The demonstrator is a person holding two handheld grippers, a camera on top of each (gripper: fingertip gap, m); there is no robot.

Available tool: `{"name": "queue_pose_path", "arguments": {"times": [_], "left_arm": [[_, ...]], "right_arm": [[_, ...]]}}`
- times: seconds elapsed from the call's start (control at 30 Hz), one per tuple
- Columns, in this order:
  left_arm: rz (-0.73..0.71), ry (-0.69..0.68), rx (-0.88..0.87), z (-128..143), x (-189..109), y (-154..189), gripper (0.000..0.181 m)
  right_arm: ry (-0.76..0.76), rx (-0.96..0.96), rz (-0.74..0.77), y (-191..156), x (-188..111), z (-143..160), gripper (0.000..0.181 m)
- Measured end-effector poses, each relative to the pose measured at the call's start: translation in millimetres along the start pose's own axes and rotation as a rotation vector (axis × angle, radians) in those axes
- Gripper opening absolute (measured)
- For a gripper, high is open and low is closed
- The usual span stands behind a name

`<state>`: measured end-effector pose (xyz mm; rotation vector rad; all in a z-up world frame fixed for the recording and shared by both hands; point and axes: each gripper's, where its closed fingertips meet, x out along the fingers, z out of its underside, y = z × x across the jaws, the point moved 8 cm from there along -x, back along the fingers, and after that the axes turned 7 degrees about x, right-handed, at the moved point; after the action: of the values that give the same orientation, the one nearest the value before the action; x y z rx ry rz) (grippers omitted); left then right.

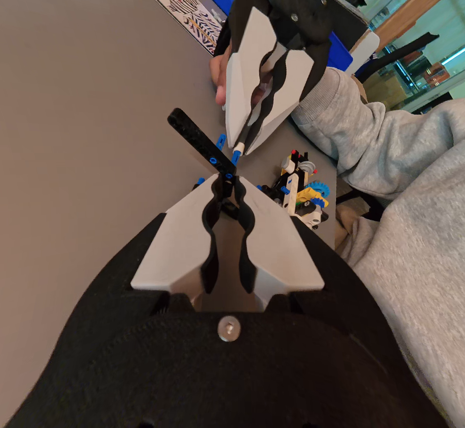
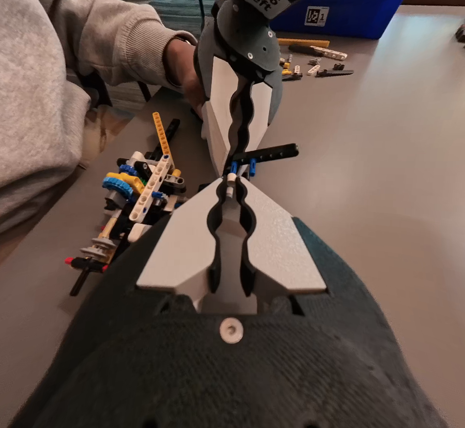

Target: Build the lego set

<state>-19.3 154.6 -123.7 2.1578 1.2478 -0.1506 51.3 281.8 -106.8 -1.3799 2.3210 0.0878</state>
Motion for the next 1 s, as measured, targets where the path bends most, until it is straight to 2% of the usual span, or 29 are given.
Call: {"name": "queue_pose_path", "arguments": {"times": [0.3,0.57,0.8,1.0], "left_arm": [[0.000,0.013,0.029,-0.9,-0.9,2.7,0.006],[-0.046,-0.001,0.044,-0.8,0.3,2.8,0.006],[-0.102,0.036,-0.048,-0.8,-4.6,-8.3,0.006],[-0.112,0.036,-0.138,2.0,-6.3,-16.9,0.008]], "right_arm": [[-0.001,0.193,-0.064,4.0,1.7,-0.4,0.005],[-0.047,0.245,-0.047,5.5,7.9,2.4,0.005],[-0.039,0.202,-0.008,4.3,6.5,2.4,0.005],[-0.034,0.056,0.069,2.2,3.6,2.9,0.006]]}}
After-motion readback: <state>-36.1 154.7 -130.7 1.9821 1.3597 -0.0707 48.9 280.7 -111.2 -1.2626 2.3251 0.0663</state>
